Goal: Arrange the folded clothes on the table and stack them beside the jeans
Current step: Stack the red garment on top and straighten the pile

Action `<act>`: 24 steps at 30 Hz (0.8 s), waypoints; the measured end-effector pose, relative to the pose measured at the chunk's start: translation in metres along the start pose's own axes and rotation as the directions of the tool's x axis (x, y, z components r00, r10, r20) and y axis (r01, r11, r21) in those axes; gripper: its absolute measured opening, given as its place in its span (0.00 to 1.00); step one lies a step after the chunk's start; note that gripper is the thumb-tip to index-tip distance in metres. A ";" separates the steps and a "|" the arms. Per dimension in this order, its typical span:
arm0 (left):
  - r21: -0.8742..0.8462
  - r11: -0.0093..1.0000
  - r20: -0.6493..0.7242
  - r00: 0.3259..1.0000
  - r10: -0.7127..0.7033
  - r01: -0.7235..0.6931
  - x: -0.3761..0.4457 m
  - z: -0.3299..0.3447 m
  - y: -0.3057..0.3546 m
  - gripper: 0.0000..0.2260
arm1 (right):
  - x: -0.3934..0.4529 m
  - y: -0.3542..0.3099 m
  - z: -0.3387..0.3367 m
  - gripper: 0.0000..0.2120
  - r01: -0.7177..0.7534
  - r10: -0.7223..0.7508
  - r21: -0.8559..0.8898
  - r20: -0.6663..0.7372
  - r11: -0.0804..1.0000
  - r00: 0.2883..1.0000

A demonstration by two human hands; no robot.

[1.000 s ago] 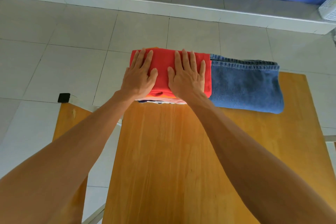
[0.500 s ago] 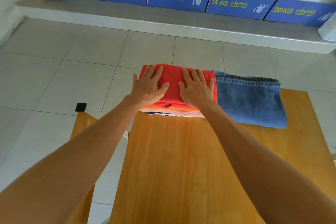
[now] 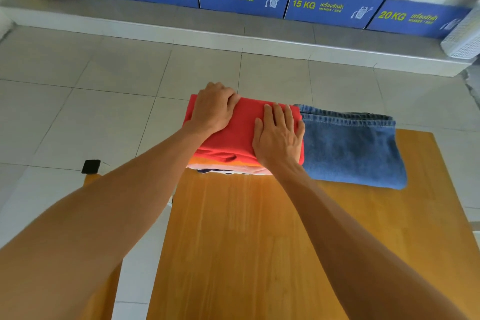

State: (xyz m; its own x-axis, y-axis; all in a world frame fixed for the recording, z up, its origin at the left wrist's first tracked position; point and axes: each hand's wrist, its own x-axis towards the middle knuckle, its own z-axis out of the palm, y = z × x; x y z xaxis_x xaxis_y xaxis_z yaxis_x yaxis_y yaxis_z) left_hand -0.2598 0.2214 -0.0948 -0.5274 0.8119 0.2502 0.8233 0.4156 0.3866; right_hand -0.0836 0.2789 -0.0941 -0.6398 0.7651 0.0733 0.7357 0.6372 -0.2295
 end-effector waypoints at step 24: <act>0.202 0.973 0.231 0.971 0.064 -0.112 -0.050 -0.019 0.026 0.23 | 0.015 -0.022 -0.028 0.24 0.067 -0.069 0.042 0.047 0.997 0.997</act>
State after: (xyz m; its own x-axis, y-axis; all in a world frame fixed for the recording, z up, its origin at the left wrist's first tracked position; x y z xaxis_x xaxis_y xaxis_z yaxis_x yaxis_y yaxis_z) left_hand -0.2163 0.1837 -0.0801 -0.4109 0.9095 0.0624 0.9025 0.3962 0.1689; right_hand -0.1035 0.2785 -0.0609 -0.6985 0.7143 0.0427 0.6816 0.6823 -0.2645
